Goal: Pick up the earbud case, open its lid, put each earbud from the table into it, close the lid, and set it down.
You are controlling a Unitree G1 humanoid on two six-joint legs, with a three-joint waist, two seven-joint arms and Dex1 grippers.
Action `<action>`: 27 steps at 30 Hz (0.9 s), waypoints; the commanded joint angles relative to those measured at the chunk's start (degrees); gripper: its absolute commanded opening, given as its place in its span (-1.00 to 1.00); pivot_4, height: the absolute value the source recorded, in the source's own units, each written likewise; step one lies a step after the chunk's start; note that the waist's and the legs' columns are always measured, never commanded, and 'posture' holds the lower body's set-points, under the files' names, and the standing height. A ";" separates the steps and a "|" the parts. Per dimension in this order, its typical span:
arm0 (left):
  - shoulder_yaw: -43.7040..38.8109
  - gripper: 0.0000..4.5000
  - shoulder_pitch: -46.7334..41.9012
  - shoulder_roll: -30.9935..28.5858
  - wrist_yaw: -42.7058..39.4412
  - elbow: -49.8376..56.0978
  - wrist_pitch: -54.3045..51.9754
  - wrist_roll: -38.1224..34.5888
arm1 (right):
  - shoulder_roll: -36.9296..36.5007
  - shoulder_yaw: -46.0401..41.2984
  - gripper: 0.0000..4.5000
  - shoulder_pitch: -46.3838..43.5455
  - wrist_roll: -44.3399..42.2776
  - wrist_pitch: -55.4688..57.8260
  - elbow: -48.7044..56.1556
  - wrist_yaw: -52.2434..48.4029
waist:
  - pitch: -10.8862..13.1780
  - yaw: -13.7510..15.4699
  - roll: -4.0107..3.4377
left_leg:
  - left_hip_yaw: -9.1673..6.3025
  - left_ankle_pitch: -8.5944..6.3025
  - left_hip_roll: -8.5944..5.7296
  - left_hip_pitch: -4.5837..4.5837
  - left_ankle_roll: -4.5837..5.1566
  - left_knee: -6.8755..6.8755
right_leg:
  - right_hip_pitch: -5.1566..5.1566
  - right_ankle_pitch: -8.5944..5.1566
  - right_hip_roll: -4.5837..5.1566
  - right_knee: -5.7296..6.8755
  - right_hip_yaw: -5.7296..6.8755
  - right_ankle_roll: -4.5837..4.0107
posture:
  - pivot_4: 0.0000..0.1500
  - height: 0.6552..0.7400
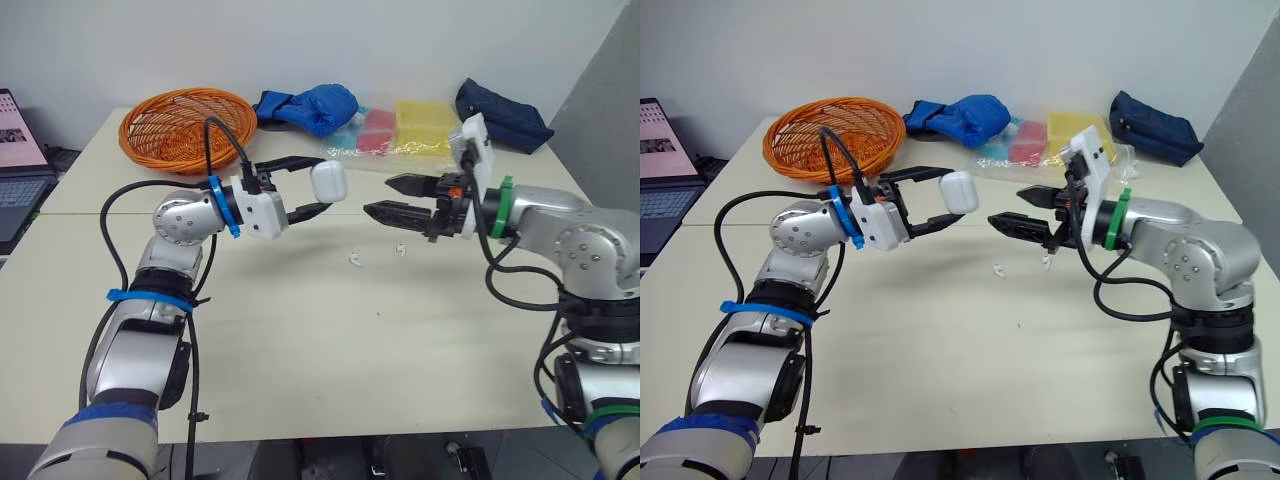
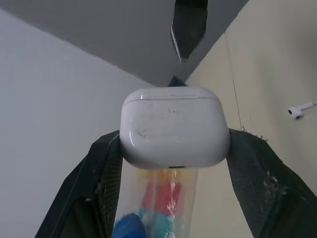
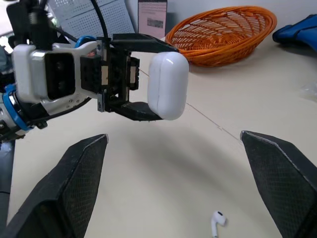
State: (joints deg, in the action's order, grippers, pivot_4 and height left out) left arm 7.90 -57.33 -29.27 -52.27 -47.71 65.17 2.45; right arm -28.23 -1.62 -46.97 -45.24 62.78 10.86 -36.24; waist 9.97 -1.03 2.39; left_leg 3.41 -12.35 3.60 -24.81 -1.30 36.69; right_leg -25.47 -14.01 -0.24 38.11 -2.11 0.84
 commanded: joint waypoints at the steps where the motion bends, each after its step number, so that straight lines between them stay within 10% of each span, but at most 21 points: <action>1: 0.33 0.22 -2.78 0.15 1.44 -1.87 4.63 -0.70 | 0.55 -0.74 1.00 -1.19 0.36 -1.17 0.09 0.47 | 0.00 -0.01 0.00 | 0.01 0.00 0.00 0.00 0.00 0.04 | 0.01 0.01 0.00 0.01 0.00 0.02 | 1.00 1.00; 18: 3.23 0.22 -5.14 -1.24 5.54 -7.02 12.90 3.10 | 5.98 -0.95 1.00 -3.98 -0.42 1.50 -2.88 1.54 | 0.00 -0.50 0.00 | 0.03 0.01 0.01 0.00 0.01 0.29 | 0.08 0.17 -0.02 0.07 0.01 0.22 | 1.00 1.00; 27: 3.73 0.22 -5.96 -1.58 8.10 -8.62 14.27 5.22 | 6.43 -0.50 -0.19 -4.46 0.70 1.18 -3.89 1.54 | 0.00 -0.50 0.00 | 0.02 0.01 0.01 0.00 0.01 0.32 | 0.08 0.18 -0.03 0.11 0.02 0.23 | 1.00 1.00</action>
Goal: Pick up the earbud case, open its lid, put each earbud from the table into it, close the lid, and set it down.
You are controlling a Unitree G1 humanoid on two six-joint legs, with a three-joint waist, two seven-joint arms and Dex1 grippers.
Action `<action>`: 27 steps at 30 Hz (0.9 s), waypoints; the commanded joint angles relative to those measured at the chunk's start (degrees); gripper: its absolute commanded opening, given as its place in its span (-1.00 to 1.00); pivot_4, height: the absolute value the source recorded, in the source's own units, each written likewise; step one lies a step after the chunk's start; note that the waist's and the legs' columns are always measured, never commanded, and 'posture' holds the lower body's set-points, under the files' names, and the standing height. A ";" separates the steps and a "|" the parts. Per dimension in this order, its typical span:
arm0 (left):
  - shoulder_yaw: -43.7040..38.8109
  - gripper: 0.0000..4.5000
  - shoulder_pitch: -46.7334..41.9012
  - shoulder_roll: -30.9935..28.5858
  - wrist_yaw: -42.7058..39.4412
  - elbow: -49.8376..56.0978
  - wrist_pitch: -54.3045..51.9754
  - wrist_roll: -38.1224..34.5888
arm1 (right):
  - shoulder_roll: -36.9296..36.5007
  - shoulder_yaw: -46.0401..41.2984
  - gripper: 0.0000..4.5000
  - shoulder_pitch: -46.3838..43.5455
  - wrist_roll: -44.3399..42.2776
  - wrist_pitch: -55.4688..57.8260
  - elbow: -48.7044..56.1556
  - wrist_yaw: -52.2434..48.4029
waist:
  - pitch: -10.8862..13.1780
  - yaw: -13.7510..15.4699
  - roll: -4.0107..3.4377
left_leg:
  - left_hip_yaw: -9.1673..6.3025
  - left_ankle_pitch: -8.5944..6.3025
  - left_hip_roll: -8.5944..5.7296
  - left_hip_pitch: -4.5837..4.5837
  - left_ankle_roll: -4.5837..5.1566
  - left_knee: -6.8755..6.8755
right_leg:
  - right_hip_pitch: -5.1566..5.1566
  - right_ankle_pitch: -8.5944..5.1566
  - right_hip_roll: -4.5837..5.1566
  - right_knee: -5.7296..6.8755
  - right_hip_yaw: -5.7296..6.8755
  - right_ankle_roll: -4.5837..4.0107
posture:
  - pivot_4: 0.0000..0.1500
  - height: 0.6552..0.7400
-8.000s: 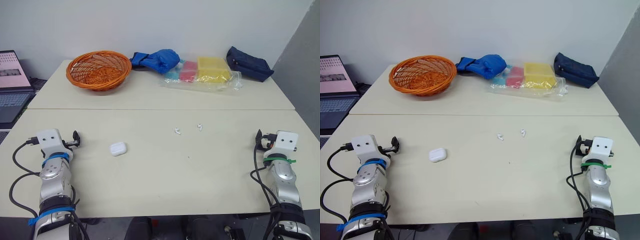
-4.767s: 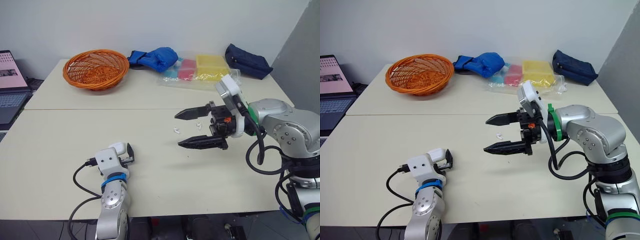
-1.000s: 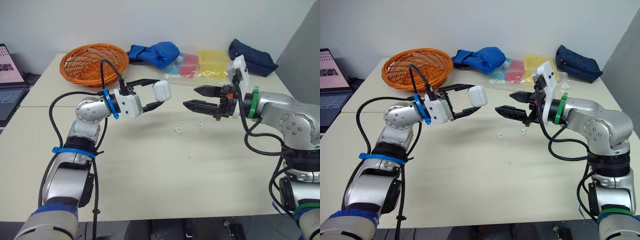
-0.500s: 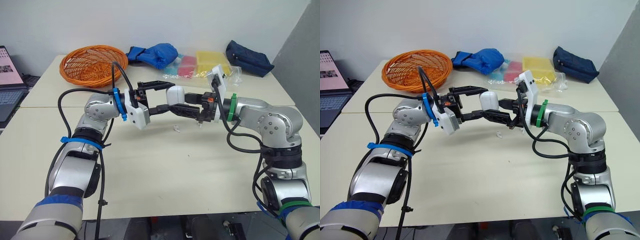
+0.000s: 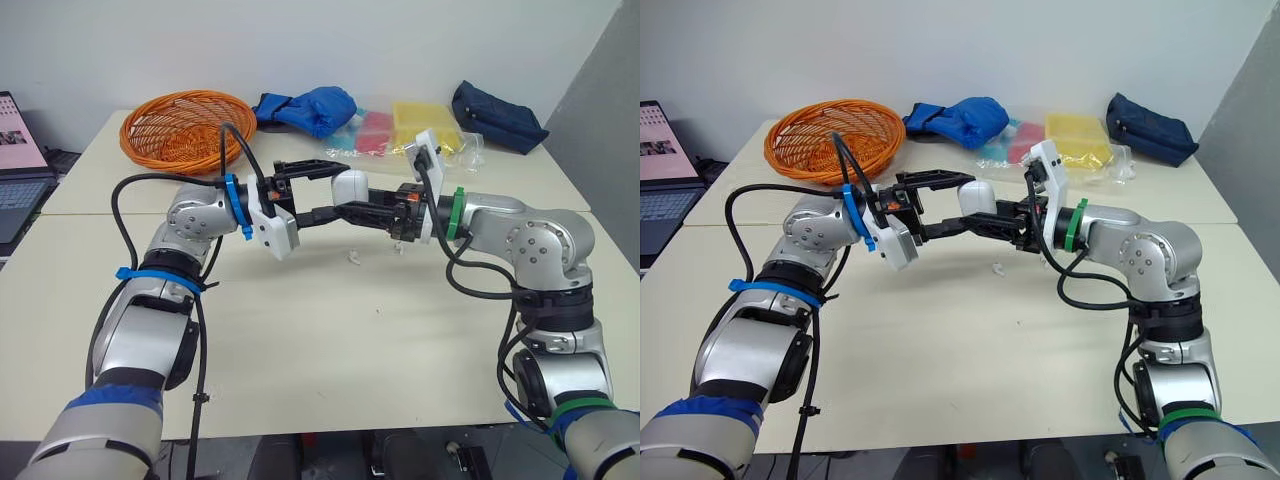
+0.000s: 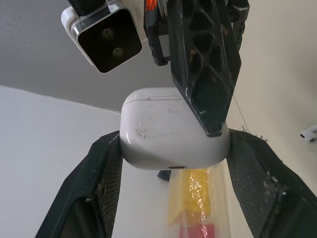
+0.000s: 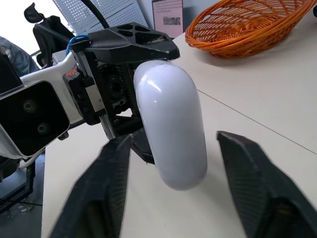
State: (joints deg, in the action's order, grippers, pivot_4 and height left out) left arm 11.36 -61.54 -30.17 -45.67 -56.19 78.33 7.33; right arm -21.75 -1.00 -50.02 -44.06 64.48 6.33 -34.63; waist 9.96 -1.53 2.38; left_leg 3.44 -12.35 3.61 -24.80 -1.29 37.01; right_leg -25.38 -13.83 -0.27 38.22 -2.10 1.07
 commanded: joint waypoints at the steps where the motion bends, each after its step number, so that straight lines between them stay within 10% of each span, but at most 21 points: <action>1: 0.36 0.22 -1.74 -0.69 1.80 -0.15 1.20 0.40 | 0.01 -1.30 -0.32 -1.58 -0.60 -0.29 0.73 0.10 | 0.00 0.00 0.00 | 0.00 0.00 0.00 0.00 0.00 0.00 | 0.00 0.00 0.00 0.00 0.01 0.00 | 1.00 1.00; 3: 0.61 0.22 -1.67 -0.77 2.20 -0.08 1.54 0.32 | 0.13 -1.57 -0.62 -1.80 -0.96 0.23 0.98 0.30 | 0.00 0.00 0.00 | 0.00 0.00 0.00 0.00 0.00 0.00 | -0.01 0.00 0.00 0.02 0.00 0.00 | 1.00 1.00; 9: 2.43 0.22 -1.71 -0.72 1.43 0.56 1.54 -1.51 | -0.16 -1.38 -0.63 -1.86 -0.90 0.71 1.15 -0.18 | 0.00 0.00 0.00 | 0.00 0.00 -0.01 0.01 0.00 0.06 | -0.03 0.00 0.00 0.21 -0.01 0.00 | 1.00 1.00; 14: 5.13 0.93 -2.40 -1.39 -3.96 2.49 -1.88 -8.21 | -0.19 -1.52 -0.63 -1.30 -0.01 -0.32 0.85 0.09 | 0.00 -0.07 0.00 | -0.02 0.01 -0.02 0.07 0.00 0.15 | -0.06 0.00 0.01 0.53 -0.01 0.00 | 1.00 1.00; 17: 6.20 1.00 -2.60 -1.99 -11.28 5.79 -7.32 -15.30 | -2.40 0.62 -0.63 -0.34 3.79 -4.17 0.54 -1.10 | 0.00 -0.14 0.00 | -0.01 0.01 -0.02 0.10 0.00 0.21 | -0.08 -0.01 -0.01 0.64 -0.02 -0.01 | 1.00 1.00; 27: 6.77 1.00 -6.37 -5.77 -33.74 20.01 -63.21 -21.28 | -13.04 18.27 -0.63 2.91 28.20 -30.11 -2.01 -9.63 | 0.01 -0.37 -0.01 | -0.06 0.01 0.02 0.05 0.01 0.52 | -0.11 -0.18 -0.15 0.74 -0.07 0.27 | 1.00 1.00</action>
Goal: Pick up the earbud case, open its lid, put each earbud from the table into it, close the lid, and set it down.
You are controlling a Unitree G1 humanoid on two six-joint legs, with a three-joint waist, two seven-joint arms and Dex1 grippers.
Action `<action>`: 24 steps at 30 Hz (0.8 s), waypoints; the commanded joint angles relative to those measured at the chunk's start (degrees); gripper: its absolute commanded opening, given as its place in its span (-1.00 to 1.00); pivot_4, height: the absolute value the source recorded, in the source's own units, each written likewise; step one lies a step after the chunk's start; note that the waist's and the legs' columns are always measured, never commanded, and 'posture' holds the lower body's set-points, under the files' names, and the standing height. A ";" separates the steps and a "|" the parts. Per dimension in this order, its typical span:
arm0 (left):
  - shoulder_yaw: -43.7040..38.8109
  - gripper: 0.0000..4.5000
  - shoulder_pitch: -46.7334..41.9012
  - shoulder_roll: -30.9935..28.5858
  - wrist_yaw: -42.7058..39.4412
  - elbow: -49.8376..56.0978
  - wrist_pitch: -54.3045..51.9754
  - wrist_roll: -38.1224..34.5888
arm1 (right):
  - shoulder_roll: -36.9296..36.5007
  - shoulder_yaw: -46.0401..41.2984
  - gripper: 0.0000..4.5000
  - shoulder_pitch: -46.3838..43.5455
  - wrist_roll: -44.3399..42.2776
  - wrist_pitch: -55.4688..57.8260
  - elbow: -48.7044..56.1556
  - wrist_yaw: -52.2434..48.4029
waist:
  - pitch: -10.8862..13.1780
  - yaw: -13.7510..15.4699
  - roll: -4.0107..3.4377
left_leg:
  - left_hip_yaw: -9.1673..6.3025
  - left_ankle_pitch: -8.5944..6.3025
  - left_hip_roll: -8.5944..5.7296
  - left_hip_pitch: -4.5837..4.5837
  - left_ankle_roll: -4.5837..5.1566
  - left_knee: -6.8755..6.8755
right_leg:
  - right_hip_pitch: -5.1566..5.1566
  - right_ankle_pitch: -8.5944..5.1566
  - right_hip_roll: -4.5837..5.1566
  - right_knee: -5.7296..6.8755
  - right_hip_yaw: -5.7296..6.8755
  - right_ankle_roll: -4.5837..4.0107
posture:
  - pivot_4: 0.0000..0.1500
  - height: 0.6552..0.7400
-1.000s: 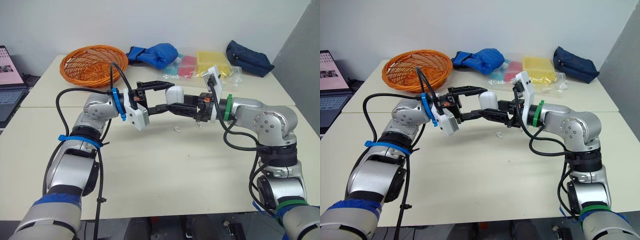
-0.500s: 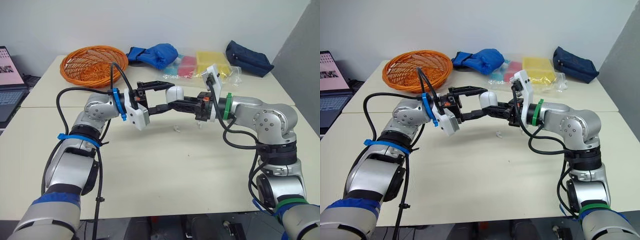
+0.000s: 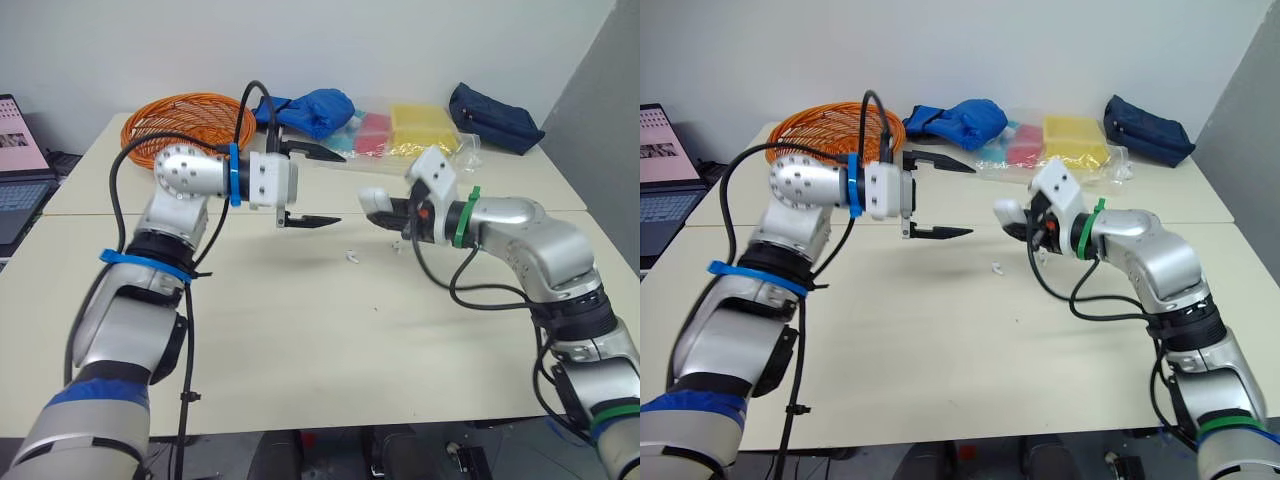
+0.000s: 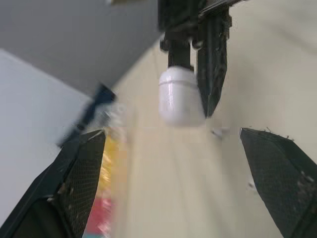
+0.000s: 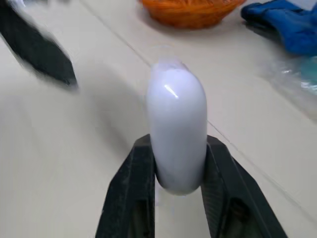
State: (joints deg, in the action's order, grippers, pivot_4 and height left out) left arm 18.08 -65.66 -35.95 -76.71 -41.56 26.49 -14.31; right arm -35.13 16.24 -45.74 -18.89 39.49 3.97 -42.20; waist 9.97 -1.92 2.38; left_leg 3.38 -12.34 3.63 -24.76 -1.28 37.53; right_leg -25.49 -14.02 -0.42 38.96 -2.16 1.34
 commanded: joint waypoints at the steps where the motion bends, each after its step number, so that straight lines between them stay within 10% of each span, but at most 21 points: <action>1: 0.51 1.00 -2.57 -0.21 -3.79 6.86 -14.91 1.17 | 0.61 1.44 -0.63 -1.68 3.88 -6.08 0.09 -2.56 | 0.00 0.03 0.00 | 0.00 0.00 0.01 0.00 0.00 0.02 | 0.00 0.00 -0.02 0.01 -0.01 0.00 | 1.00 1.00; 21: 0.17 1.00 -2.42 5.08 -1.92 10.89 -22.23 11.77 | 4.03 3.11 -0.63 -4.11 12.47 -7.50 0.98 -6.17 | 0.01 0.15 -0.02 | 0.00 0.00 0.05 -0.01 0.00 0.33 | 0.02 0.16 -0.06 0.08 -0.09 -0.27 | 1.00 1.00; 24: 0.18 0.74 -2.15 4.75 -3.21 10.51 -22.34 11.87 | 4.09 2.88 -0.63 -4.03 12.88 -7.32 1.21 -6.50 | 0.01 0.15 -0.02 | 0.00 0.00 0.05 -0.01 0.00 0.33 | 0.02 0.16 -0.07 0.08 -0.09 -0.28 | 1.00 1.00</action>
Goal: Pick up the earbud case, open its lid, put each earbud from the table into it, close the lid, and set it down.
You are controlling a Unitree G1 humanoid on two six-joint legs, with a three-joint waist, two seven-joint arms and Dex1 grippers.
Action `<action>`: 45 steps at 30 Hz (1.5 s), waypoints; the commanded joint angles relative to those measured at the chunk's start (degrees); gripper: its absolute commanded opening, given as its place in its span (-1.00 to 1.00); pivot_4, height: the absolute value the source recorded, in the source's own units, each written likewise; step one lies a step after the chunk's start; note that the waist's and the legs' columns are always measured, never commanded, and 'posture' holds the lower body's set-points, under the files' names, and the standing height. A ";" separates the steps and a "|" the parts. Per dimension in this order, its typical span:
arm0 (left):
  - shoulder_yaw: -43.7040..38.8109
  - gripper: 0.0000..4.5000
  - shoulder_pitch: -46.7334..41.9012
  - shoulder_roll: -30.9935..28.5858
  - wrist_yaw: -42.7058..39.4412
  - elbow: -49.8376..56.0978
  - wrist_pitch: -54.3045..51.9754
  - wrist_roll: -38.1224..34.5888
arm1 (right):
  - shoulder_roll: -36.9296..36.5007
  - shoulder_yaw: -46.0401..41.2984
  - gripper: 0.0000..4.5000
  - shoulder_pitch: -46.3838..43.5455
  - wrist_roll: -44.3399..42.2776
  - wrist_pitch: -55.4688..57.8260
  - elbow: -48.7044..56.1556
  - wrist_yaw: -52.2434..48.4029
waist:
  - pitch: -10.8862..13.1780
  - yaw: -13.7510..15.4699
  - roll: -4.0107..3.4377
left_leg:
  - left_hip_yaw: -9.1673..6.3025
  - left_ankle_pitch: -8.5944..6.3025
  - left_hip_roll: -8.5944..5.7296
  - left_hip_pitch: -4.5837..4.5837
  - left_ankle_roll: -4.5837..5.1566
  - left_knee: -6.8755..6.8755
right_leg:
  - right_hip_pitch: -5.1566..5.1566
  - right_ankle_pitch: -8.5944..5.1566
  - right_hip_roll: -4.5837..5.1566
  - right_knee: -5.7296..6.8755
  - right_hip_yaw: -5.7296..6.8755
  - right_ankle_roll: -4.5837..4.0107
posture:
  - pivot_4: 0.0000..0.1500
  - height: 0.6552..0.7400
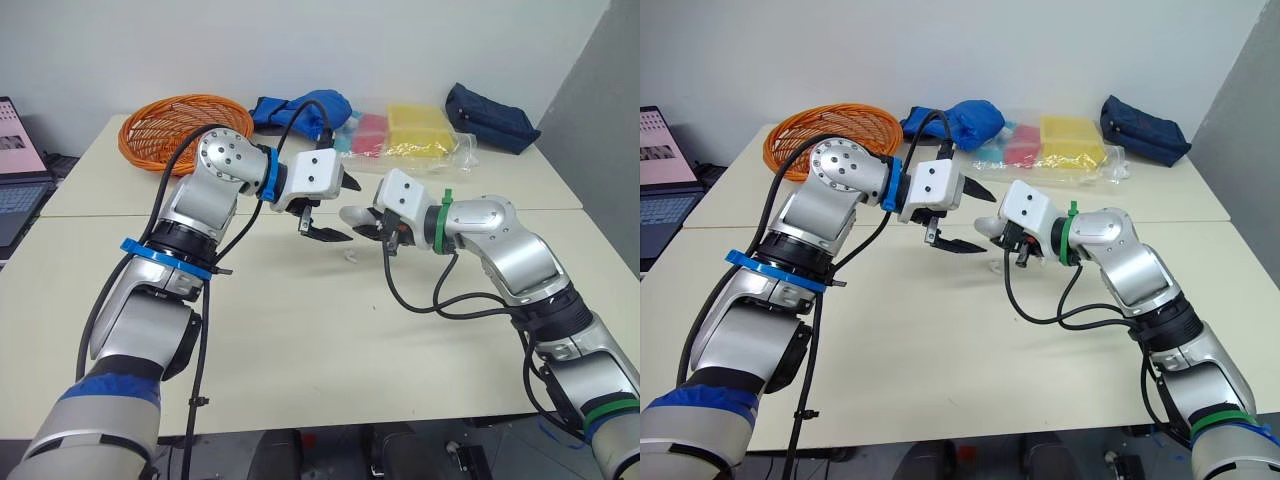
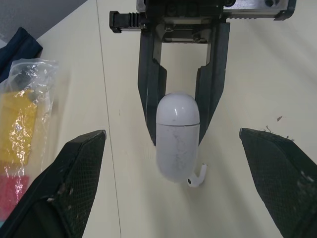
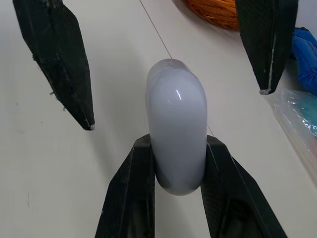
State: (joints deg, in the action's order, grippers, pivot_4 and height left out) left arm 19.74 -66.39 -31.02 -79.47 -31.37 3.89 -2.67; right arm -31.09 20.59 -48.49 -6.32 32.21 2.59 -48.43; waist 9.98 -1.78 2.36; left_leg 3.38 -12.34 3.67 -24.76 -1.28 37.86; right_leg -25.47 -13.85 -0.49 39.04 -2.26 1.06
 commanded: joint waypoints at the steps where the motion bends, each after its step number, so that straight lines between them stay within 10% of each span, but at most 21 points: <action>1: -1.60 0.60 -1.37 -0.09 -0.28 0.32 0.08 0.28 | -0.01 -1.48 -0.63 -1.23 0.53 -0.09 2.60 -0.40 | 0.00 0.02 0.00 | -0.01 0.00 0.00 0.00 0.00 0.00 | 0.00 0.00 0.00 0.00 0.01 0.00 | 1.00 1.00; 4: -1.63 0.17 -1.44 0.10 0.24 -0.07 0.40 0.69 | 0.08 -1.63 -0.63 -1.24 0.88 -0.11 2.41 -0.70 | 0.00 0.02 0.00 | 0.00 0.00 0.00 0.00 0.00 0.00 | 0.00 0.00 0.00 0.00 -0.01 0.00 | 1.00 1.00; 22: -2.35 0.17 -0.86 0.54 -0.48 1.82 -1.85 0.59 | 1.07 -1.74 -0.63 -1.73 1.07 -0.20 2.52 -0.88 | 0.00 0.01 0.00 | 0.00 0.00 0.00 0.00 0.00 0.00 | 0.00 0.02 0.00 0.00 0.00 -0.02 | 1.00 1.00; 30: -1.50 -0.66 0.02 0.04 -1.81 2.42 -3.19 1.93 | 1.36 -2.13 -0.63 -1.57 1.02 -0.40 2.65 -0.76 | 0.00 0.01 0.00 | 0.00 0.00 0.00 0.00 0.00 0.00 | 0.00 0.02 0.00 0.01 0.00 -0.03 | 1.00 1.00; 45: -2.61 -0.66 -0.12 0.67 -1.34 2.10 -1.54 2.02 | 1.18 -2.29 -0.63 -1.93 1.63 -0.80 2.30 -1.31 | 0.00 0.01 0.00 | 0.00 0.00 0.00 0.00 0.00 0.01 | 0.00 0.02 0.00 0.01 0.00 -0.03 | 1.00 1.00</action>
State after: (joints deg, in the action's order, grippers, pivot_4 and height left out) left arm 18.71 -65.93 -30.35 -81.66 -30.16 1.98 -0.24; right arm -29.86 20.32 -48.53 -5.11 32.40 2.59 -49.87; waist 9.98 -1.77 2.36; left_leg 3.37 -12.34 3.67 -24.76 -1.28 37.87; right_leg -25.47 -13.83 -0.49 39.06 -2.26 1.03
